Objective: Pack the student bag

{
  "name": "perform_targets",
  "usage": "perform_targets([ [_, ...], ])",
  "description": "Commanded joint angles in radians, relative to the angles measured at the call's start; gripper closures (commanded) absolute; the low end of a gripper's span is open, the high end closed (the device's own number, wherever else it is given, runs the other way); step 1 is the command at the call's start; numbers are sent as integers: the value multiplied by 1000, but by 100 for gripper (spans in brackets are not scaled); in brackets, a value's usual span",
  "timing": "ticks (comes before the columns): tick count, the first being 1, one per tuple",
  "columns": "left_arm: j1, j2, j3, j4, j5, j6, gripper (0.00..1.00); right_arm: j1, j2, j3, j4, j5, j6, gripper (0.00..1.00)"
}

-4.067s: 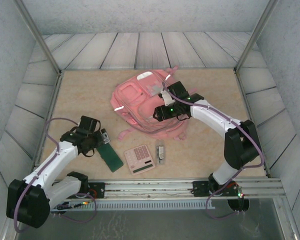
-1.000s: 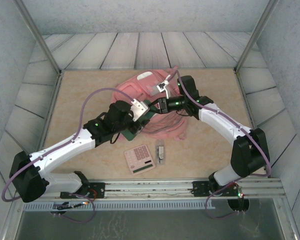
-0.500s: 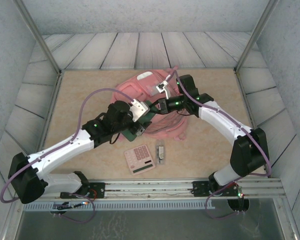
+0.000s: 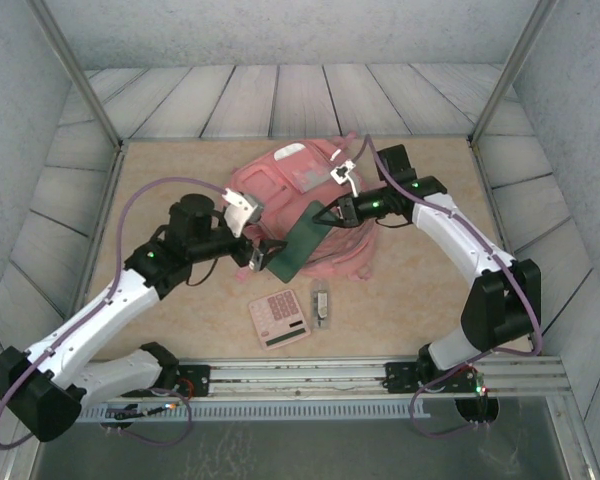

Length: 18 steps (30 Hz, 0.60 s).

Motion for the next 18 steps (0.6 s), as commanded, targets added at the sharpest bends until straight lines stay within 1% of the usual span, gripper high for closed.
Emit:
perform_targets([
  [1,39,-27,-19,-34,268,-25,0,1,-57,40,-92,-149,-143,75],
  [4,79,-31,-23,-39,325,-12,3,-3,-71,60,-129,-158,-189,75],
  [6,113,-21,-26,-23,413,-7,5,-15,-78,72,-134,-176,-186,75],
  [9,140,6,-23,-24,502,12,5,-22,-83,96,-162,-229,-221,75],
  [11,149,31,-9,-47,534,26,6,-24,-91,106,-166,-262,-234,75],
  [14,151,71,6,-81,615,52,14,-24,-101,130,-170,-308,-243,75],
  [16,152,88,14,-96,721,92,15,-24,-103,153,-184,-320,-256,74],
  [18,152,85,14,-97,779,100,16,-25,-103,172,-183,-323,-257,73],
])
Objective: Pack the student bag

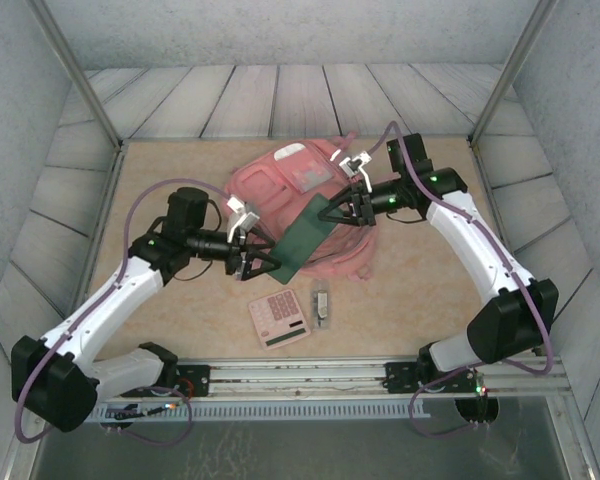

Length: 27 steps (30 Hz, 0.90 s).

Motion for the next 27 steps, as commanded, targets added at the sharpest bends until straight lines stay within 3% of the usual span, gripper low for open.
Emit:
perform_targets([
  [1,8,-16,22,-33,175,57,17,-5,-31,53,-12,-106,-40,73],
  [7,9,-50,2,1,192,42,21,-6,-10,86,3,-160,-42,72],
  [12,9,-16,24,-16,204,36,49,-8,10,95,24,-188,-38,71],
  [17,9,1,30,7,189,8,60,-6,36,110,19,-187,-39,70],
  [21,13,7,36,19,165,-17,70,-11,33,105,40,-163,-23,61],
  [26,21,14,34,61,157,-58,79,-31,0,47,179,-151,89,57],
  [27,22,16,33,74,157,-69,80,-36,-14,25,223,-146,124,53],
])
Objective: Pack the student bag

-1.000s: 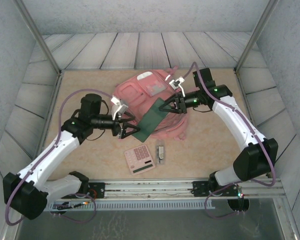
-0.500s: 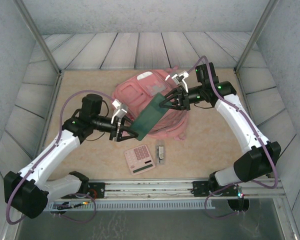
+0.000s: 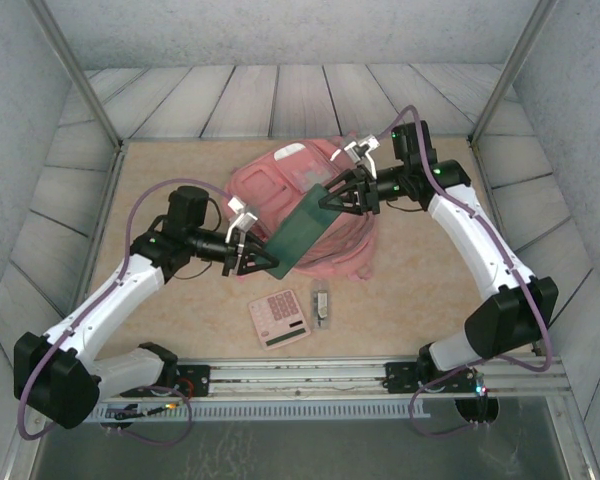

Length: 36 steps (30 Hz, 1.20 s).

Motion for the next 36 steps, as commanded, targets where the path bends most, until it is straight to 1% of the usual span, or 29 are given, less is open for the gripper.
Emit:
perform_targets([
  [1,10,2,27,74,23,-40,81,-19,-44,-54,160,7,109,45],
  [5,13,1,27,158,0,-110,82,-38,-102,-158,367,104,266,31],
  [6,13,2,25,187,-24,-134,82,-40,-125,-199,433,140,309,28],
  [7,14,1,21,224,-53,-164,79,-38,-149,-244,502,177,351,25],
  [8,14,1,14,266,-98,-203,78,-38,-177,-301,595,205,407,22],
  [9,14,3,2,317,-139,-249,80,-38,-213,-378,735,220,487,18],
  [11,14,16,-26,472,-143,-357,83,-35,-268,-532,1061,268,664,8],
  [12,13,28,-38,558,-144,-417,83,-33,-282,-608,1252,293,767,5],
  [13,13,39,-47,629,-146,-464,85,-31,-280,-660,1402,313,853,4],
  [15,12,67,-57,748,-161,-545,88,-17,-244,-706,1602,336,988,4],
  [17,11,93,-61,823,-176,-591,88,7,-198,-723,1739,361,1071,6],
  [19,11,124,-66,908,-186,-654,90,35,-149,-728,1876,392,1133,9],
  [21,10,156,-68,1010,-174,-729,90,49,-96,-706,1974,407,1184,14],
  [24,7,186,-72,1111,-174,-802,91,60,-31,-659,2046,420,1227,22],
  [27,2,192,-68,1117,-184,-807,91,76,17,-610,2049,414,1239,29],
  [36,-22,204,-72,1139,-192,-820,91,99,77,-550,2070,428,1262,43],
])
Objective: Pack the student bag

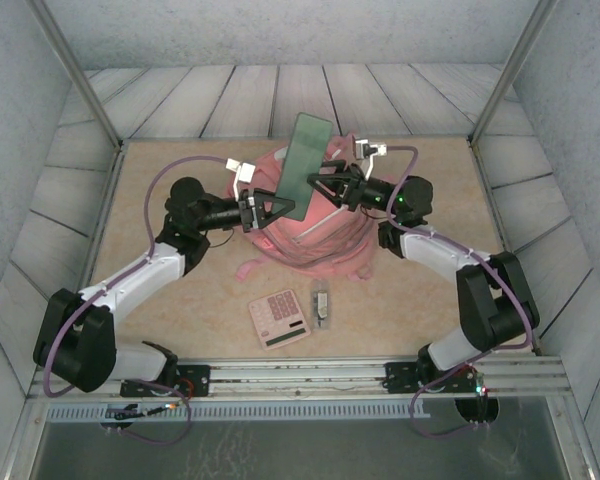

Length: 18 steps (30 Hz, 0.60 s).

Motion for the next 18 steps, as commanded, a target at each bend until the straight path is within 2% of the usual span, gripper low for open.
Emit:
perform_targets([
  [1,-8,10,-1,91,0,-18,91,14,19,35,68,14,16,44],
  [7,-13,34,3,130,4,-40,91,23,31,49,76,18,28,59],
  [13,-16,38,-3,136,7,-40,90,22,31,52,74,29,27,69],
  [14,-16,39,-5,134,11,-41,88,23,31,52,69,30,28,70],
  [16,-16,34,-11,108,-1,-29,70,16,29,52,45,29,30,74],
  [18,-16,25,-15,33,-22,24,63,-3,25,42,34,25,46,76],
])
